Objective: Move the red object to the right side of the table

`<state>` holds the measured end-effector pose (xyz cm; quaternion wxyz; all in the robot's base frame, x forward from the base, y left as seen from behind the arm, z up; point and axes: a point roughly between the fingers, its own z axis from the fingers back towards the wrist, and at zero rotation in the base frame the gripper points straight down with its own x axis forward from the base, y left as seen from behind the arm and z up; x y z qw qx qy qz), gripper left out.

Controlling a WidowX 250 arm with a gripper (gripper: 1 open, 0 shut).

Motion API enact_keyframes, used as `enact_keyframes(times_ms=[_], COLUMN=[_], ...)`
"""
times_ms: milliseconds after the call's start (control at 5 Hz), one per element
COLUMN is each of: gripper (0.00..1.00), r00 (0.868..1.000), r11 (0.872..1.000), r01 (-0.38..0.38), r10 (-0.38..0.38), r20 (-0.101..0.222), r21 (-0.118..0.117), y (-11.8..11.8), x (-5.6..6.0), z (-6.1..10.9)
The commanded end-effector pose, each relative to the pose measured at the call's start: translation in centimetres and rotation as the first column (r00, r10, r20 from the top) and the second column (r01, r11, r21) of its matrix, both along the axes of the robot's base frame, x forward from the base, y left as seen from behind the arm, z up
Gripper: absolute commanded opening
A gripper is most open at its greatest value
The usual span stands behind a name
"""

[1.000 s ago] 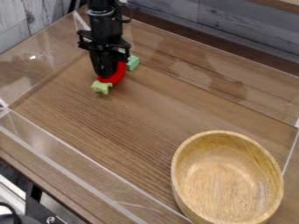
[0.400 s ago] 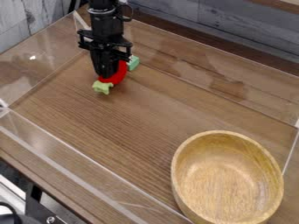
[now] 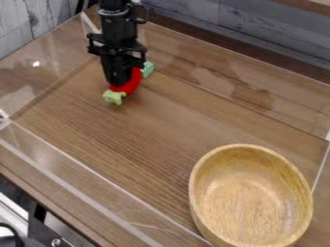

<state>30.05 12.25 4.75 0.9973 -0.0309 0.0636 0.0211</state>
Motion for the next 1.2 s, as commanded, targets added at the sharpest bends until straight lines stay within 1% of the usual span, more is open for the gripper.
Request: enact_keyframes(times_ms=[0, 200, 400, 600, 800, 1000], gripper=[0.0, 0.0, 0.0, 0.0, 0.0, 0.0], r00=[0.996, 0.996, 0.995, 0.994, 0.992, 0.989], r11=[0.999, 0.999, 0.999, 0.999, 0.996, 0.994], r01=[0.011, 0.019, 0.027, 0.048, 0.085, 0.112], r10=[-0.015, -0.022, -0.03, -0.049, -0.086, -0.111], r20=[0.09, 0.082, 0.091, 0.097, 0.097, 0.098], r21=[0.041, 0.043, 0.03, 0.021, 0.011, -0.007], y=[0.1, -0.1, -1.2, -3.0, -5.8, -9.3], x=[1.4, 1.4, 2.1, 3.2, 4.4, 5.7], z=[3.0, 2.7, 3.7, 4.2, 4.1, 4.3])
